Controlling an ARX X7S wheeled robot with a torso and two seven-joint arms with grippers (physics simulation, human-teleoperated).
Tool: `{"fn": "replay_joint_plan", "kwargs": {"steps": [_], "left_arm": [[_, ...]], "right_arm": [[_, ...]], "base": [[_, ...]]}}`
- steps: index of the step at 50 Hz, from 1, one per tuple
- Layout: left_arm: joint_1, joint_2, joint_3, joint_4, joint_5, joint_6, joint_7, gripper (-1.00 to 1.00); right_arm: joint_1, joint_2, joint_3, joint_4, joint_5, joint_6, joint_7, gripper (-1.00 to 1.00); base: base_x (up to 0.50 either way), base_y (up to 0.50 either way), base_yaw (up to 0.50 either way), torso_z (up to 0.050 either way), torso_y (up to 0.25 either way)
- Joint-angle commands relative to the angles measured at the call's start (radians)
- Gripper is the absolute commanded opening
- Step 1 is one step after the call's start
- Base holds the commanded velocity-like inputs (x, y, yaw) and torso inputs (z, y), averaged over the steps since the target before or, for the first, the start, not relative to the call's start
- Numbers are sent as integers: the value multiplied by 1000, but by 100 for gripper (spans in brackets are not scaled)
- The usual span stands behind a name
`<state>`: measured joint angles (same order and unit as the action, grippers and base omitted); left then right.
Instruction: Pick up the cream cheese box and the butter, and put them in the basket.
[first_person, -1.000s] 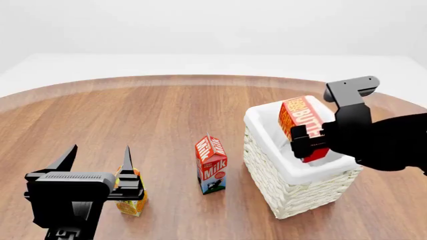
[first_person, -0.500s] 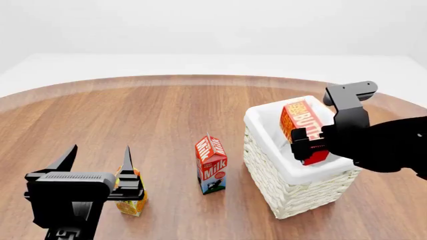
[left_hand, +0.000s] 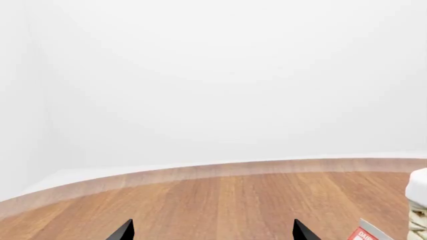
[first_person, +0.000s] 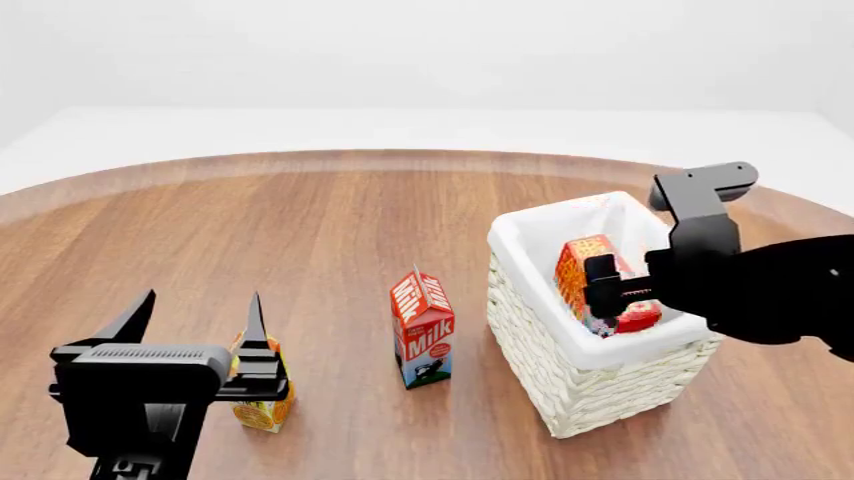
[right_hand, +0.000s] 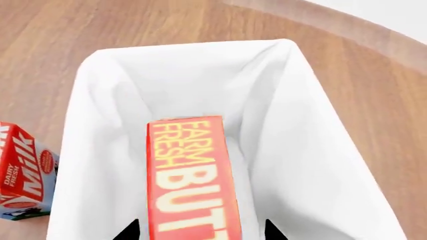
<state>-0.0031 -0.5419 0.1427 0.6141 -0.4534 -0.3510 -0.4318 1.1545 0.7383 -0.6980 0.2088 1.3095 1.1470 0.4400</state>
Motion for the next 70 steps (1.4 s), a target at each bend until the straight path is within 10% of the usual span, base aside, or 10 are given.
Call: {"fn": "replay_joint_plan", "kwargs": {"steps": [1, 70], "left_arm": [[-1, 0, 3, -2, 0, 2, 0, 100], [-1, -9, 6, 3, -6, 7, -11, 100]], "right_arm": [[22, 3, 8, 2, -29, -3, -11, 100], [-352, 181, 303, -732, 345, -242, 430, 100]], "base": [[0, 0, 0, 0, 0], [0, 0, 0, 0, 0]]}}
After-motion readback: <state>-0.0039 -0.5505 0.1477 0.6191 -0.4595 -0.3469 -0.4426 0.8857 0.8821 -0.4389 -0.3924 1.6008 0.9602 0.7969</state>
